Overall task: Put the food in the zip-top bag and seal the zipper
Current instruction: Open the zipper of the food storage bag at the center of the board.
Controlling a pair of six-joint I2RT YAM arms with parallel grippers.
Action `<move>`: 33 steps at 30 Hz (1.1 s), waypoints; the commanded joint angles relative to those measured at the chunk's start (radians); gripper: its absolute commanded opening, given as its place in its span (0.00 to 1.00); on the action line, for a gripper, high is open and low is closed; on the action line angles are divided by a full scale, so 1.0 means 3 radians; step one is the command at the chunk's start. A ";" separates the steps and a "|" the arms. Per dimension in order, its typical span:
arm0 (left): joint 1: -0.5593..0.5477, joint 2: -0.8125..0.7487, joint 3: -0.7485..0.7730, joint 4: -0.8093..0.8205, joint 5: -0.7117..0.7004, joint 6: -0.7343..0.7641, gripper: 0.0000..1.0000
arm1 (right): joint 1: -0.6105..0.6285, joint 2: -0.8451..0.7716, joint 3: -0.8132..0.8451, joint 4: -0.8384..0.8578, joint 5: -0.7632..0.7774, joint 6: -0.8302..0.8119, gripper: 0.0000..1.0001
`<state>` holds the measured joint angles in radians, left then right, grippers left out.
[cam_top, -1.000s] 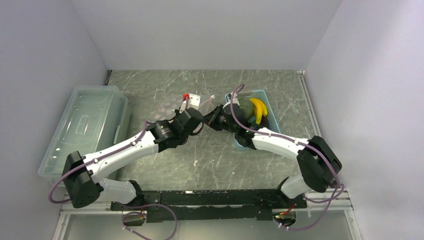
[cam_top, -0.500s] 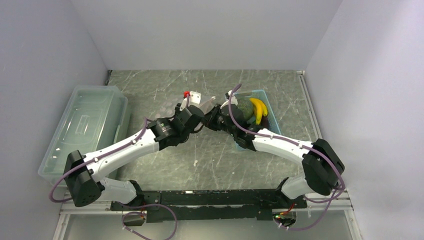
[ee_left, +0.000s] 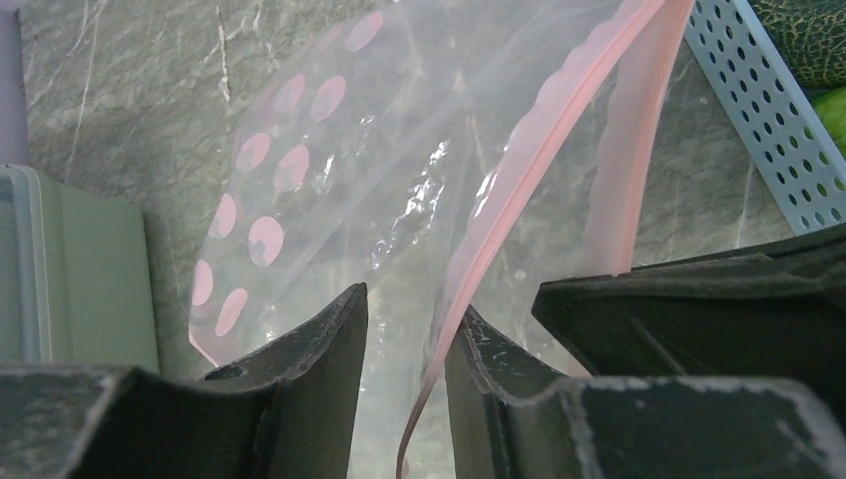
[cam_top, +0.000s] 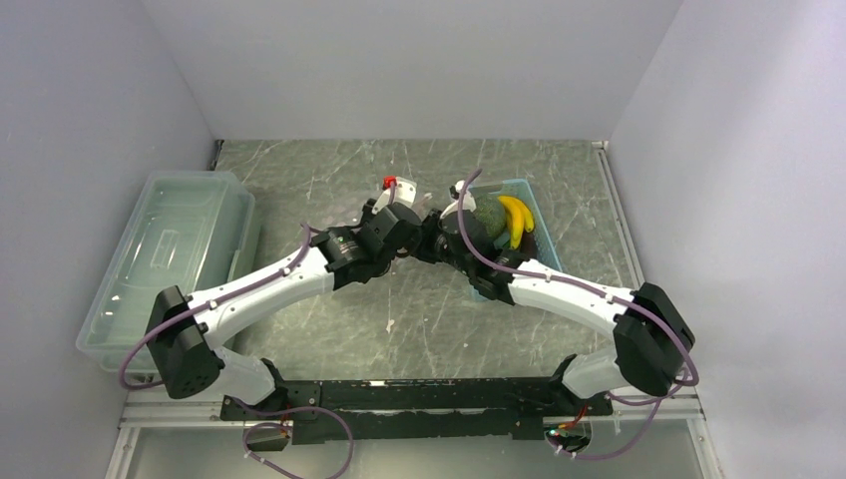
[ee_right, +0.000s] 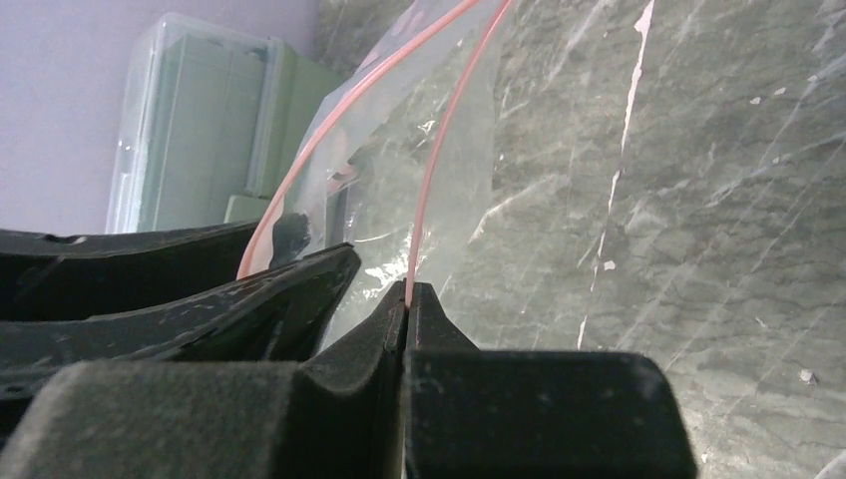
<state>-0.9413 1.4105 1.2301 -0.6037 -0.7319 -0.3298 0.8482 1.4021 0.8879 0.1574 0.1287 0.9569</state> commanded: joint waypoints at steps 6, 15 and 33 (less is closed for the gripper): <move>0.0008 0.0099 0.0186 0.0084 -0.0138 0.0106 0.37 | 0.0046 -0.0174 0.0144 -0.0027 0.0087 -0.0144 0.00; 0.0008 0.0125 0.0293 0.0012 -0.0200 0.0151 0.19 | 0.0052 -0.0169 0.0151 -0.0089 0.0135 -0.0192 0.00; 0.0003 0.0155 0.0739 -0.0410 -0.0600 0.0480 0.00 | 0.0051 -0.0129 0.0085 -0.0346 0.0299 -0.0267 0.00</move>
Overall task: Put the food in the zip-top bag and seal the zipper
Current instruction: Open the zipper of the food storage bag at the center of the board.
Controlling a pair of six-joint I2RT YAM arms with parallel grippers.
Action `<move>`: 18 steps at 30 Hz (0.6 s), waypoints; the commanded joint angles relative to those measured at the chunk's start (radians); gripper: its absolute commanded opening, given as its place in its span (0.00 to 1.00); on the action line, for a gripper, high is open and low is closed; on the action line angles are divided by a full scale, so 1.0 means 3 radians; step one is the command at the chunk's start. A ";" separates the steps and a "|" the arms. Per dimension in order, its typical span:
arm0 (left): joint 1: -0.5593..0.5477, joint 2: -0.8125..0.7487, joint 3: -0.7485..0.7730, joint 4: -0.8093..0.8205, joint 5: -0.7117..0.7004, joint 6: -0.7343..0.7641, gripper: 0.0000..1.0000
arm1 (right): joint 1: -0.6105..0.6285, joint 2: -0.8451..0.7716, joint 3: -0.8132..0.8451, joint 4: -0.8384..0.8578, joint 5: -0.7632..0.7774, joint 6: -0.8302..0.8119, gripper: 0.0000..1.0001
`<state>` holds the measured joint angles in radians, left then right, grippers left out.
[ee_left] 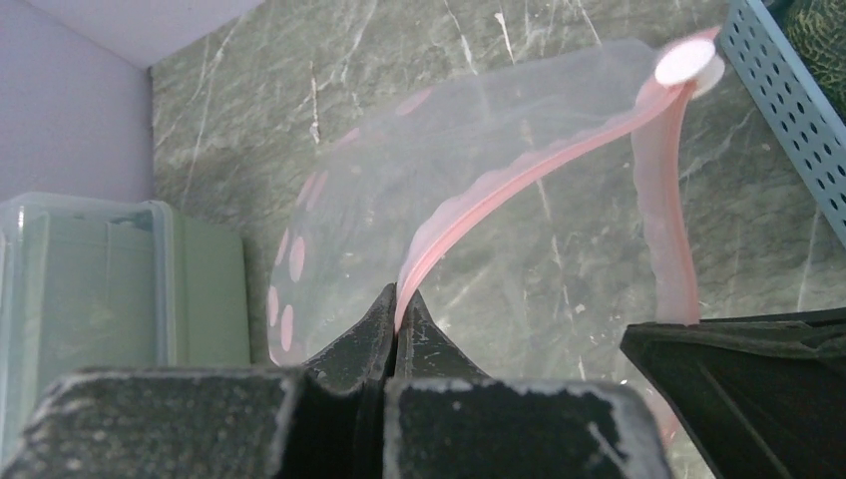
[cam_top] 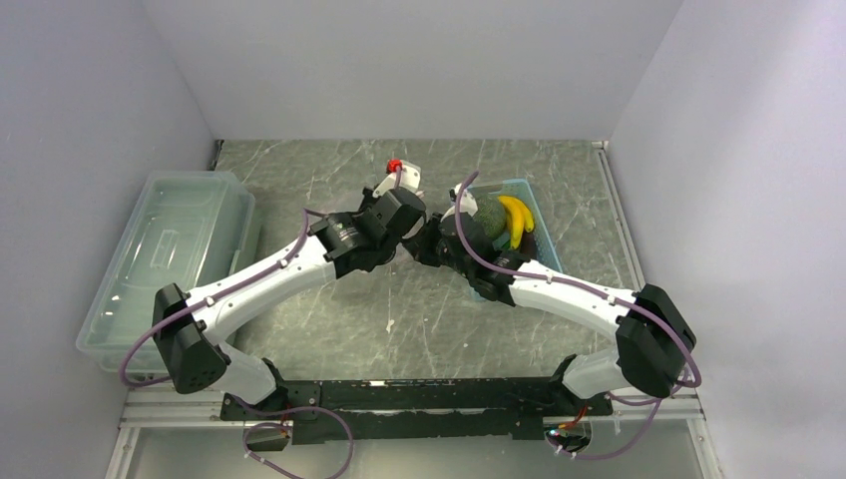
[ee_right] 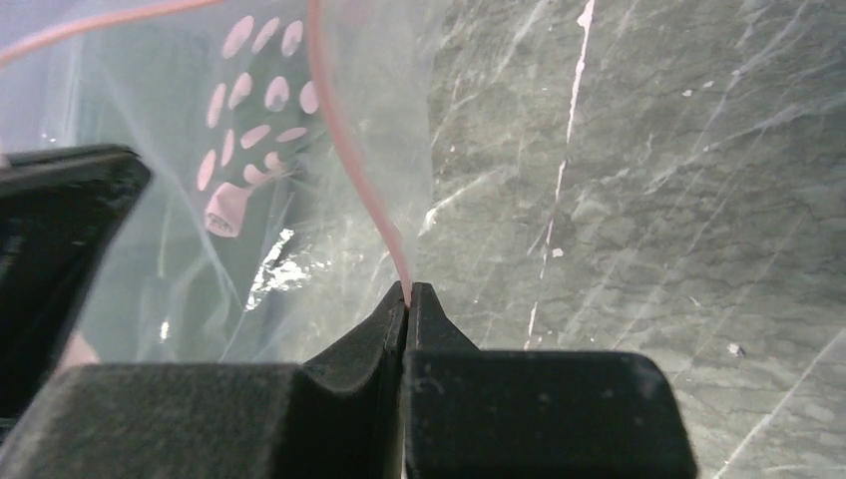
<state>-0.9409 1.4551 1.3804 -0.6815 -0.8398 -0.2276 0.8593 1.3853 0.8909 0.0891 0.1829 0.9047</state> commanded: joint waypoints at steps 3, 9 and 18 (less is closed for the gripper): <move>0.0002 0.0002 0.0302 -0.0242 -0.0354 0.0213 0.00 | 0.0017 -0.0038 0.0083 -0.0205 0.0115 -0.0115 0.00; -0.0015 -0.0025 0.0322 -0.0410 -0.0514 0.0247 0.00 | 0.0015 0.0078 0.0069 -0.0376 0.0088 -0.0155 0.00; -0.0036 -0.0029 0.0333 -0.0503 -0.0627 0.0289 0.00 | 0.0015 0.0238 -0.0085 -0.0434 0.0060 -0.0167 0.00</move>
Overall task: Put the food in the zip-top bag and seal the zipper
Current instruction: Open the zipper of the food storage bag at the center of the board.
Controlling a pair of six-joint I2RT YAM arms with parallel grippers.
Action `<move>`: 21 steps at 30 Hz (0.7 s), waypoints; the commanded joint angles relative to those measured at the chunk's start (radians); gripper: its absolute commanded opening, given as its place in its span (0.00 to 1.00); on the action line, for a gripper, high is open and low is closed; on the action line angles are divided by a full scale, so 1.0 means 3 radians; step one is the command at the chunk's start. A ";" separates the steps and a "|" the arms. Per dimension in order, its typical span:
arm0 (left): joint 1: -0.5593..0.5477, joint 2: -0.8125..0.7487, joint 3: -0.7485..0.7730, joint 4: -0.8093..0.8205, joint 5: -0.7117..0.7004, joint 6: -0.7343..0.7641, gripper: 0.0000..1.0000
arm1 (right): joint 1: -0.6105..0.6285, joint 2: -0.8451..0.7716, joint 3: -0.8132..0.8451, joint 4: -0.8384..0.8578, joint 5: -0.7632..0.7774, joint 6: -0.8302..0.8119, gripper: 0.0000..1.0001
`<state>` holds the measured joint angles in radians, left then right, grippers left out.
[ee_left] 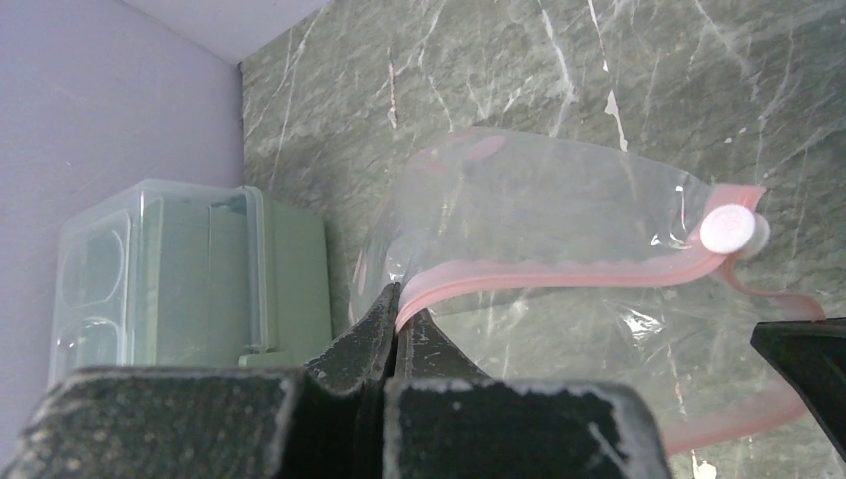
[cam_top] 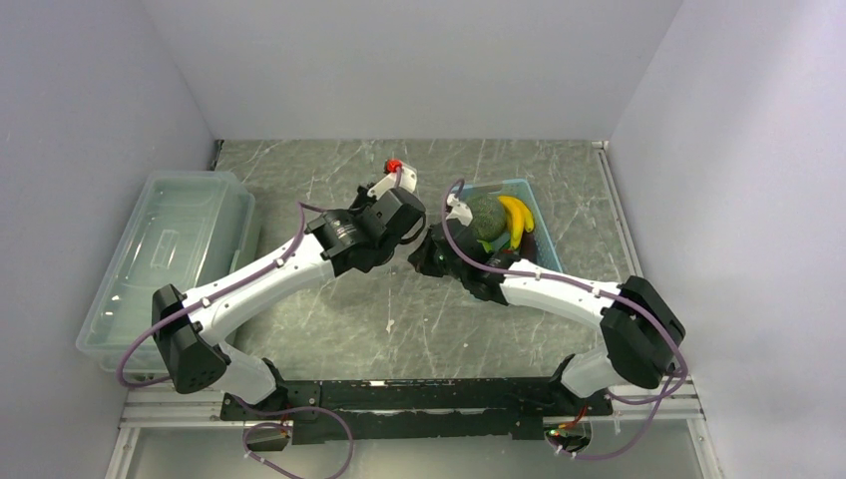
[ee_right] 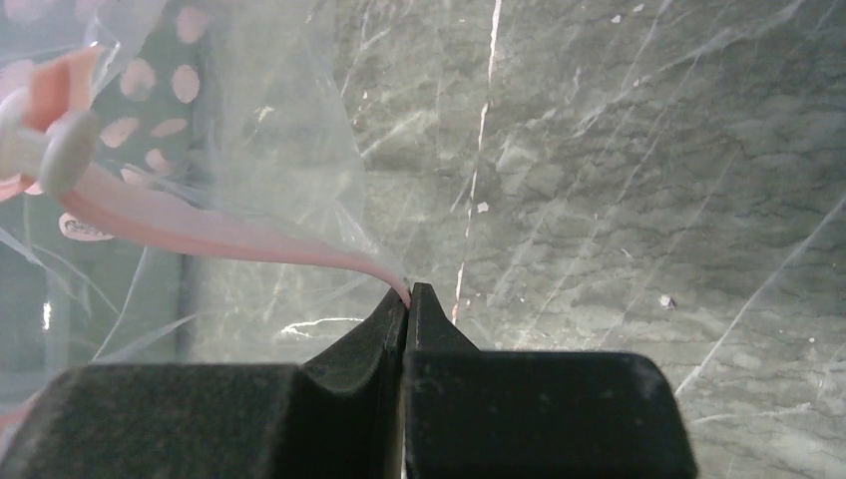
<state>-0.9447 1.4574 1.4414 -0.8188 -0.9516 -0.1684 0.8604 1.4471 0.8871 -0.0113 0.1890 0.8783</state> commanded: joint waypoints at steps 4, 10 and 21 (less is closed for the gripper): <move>-0.0032 -0.0017 0.0149 -0.0092 -0.0335 0.0139 0.00 | 0.0008 0.0057 -0.0107 -0.0156 0.0026 -0.0100 0.00; -0.0032 -0.0005 0.0109 -0.0105 -0.0367 0.0152 0.00 | 0.0011 0.0070 -0.0176 -0.0247 -0.0032 -0.0147 0.00; -0.0033 -0.0020 0.0057 -0.0100 -0.0374 0.0150 0.00 | 0.0011 -0.0149 -0.0340 -0.0492 -0.0017 -0.0215 0.00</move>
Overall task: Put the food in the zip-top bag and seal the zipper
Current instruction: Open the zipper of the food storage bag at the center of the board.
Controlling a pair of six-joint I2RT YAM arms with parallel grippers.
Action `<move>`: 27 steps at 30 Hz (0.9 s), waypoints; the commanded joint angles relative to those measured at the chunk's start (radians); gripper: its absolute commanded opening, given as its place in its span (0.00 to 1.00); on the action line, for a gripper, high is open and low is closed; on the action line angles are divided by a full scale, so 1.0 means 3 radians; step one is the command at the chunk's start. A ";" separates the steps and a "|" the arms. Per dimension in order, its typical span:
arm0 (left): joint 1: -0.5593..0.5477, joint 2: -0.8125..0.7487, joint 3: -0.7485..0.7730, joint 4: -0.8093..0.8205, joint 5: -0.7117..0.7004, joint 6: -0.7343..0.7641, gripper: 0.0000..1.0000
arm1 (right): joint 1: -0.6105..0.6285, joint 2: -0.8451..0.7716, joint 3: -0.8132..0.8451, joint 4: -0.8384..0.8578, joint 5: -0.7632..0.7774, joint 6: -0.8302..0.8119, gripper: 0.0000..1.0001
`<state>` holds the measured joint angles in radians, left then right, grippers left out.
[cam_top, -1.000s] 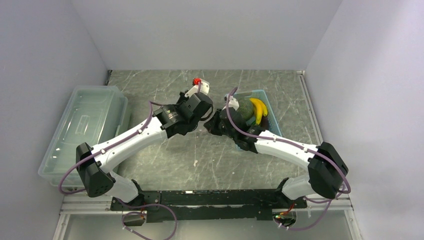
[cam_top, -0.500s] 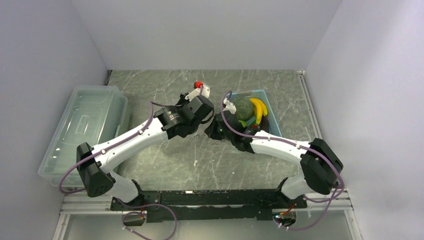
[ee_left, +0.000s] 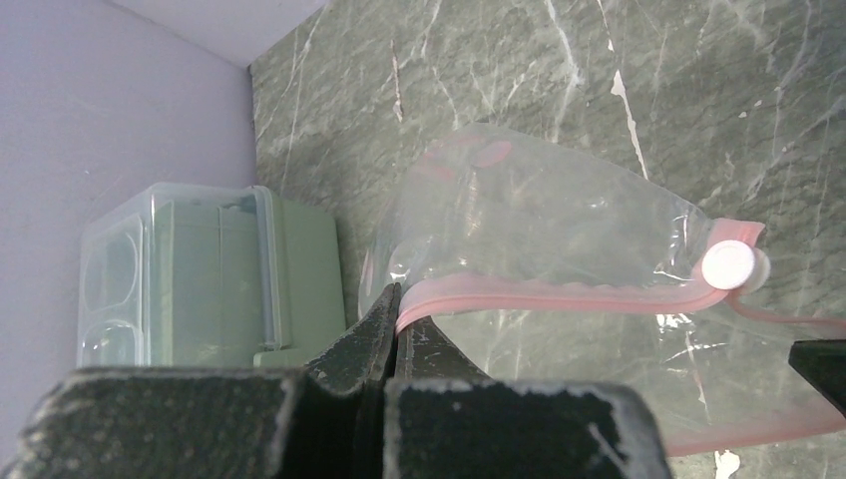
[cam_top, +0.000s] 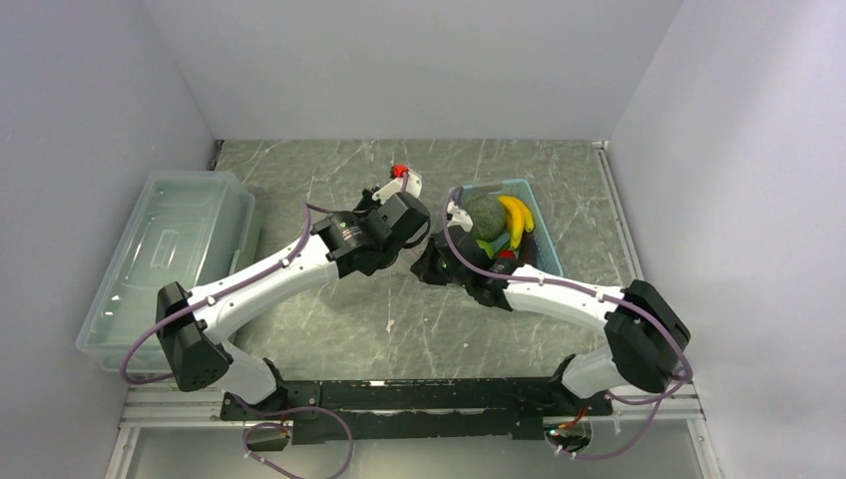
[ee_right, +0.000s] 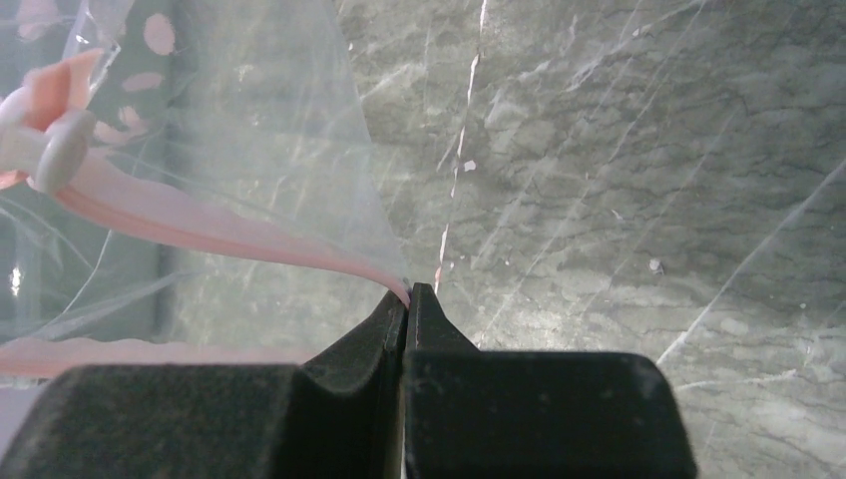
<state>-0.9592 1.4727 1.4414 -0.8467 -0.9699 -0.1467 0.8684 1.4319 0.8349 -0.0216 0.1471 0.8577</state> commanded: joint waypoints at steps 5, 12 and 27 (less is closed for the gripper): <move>0.0017 -0.0108 0.0068 0.0028 -0.0219 0.0097 0.00 | -0.0016 -0.0105 -0.0183 -0.0360 0.0032 -0.0120 0.00; 0.0009 -0.0095 0.0042 -0.0008 -0.0115 0.0059 0.00 | -0.0013 -0.0180 -0.0010 -0.0340 0.0000 -0.0198 0.00; -0.0024 -0.0034 -0.0095 0.0037 -0.0074 0.0032 0.00 | -0.0025 -0.0675 0.0150 -0.0512 0.0128 -0.0489 0.25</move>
<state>-0.9623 1.4727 1.4231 -0.8356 -0.9493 -0.1390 0.8677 1.2926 0.8314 -0.1303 0.1345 0.7616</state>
